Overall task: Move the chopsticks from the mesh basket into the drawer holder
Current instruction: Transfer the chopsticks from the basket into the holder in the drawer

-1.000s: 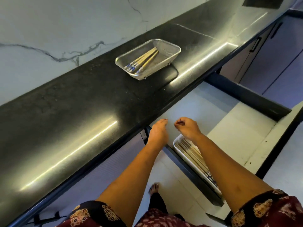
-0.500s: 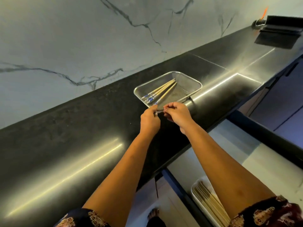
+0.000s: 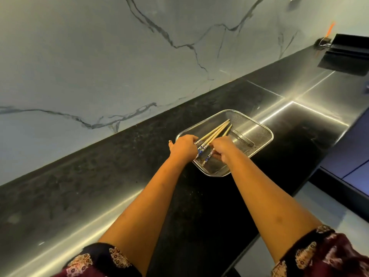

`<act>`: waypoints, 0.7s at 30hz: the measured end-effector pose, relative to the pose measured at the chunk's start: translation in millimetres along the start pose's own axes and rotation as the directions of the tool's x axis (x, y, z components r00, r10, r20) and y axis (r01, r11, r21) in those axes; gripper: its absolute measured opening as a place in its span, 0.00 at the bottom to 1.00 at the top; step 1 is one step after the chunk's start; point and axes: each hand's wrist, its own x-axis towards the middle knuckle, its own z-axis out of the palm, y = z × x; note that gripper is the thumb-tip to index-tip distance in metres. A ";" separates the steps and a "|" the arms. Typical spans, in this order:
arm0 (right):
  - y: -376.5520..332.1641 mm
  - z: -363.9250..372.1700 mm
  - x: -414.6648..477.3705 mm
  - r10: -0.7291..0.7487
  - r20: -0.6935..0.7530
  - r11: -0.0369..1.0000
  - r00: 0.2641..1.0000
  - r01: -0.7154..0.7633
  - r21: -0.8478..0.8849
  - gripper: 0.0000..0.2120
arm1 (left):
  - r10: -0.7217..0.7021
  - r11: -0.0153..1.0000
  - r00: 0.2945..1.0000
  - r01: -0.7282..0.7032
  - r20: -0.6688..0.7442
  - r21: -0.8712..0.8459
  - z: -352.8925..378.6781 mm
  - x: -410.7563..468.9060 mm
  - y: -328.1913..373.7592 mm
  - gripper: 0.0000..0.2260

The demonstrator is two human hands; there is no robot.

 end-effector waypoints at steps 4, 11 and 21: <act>5.4 8.0 25.7 0.040 -0.062 0.999 0.997 -0.041 -0.012 0.14 | 0.035 0.995 0.994 -0.044 0.099 0.090 -1.8 22.1 4.1 0.18; 19.1 28.7 56.2 0.054 -0.110 0.998 0.992 -0.050 0.038 0.20 | -0.016 0.977 0.993 -0.009 0.116 0.213 12.3 41.7 -4.1 0.15; 2.8 40.6 32.2 0.108 0.032 0.968 0.994 -0.113 0.225 0.05 | -0.065 0.966 0.991 0.033 0.118 0.255 15.9 50.9 -3.5 0.13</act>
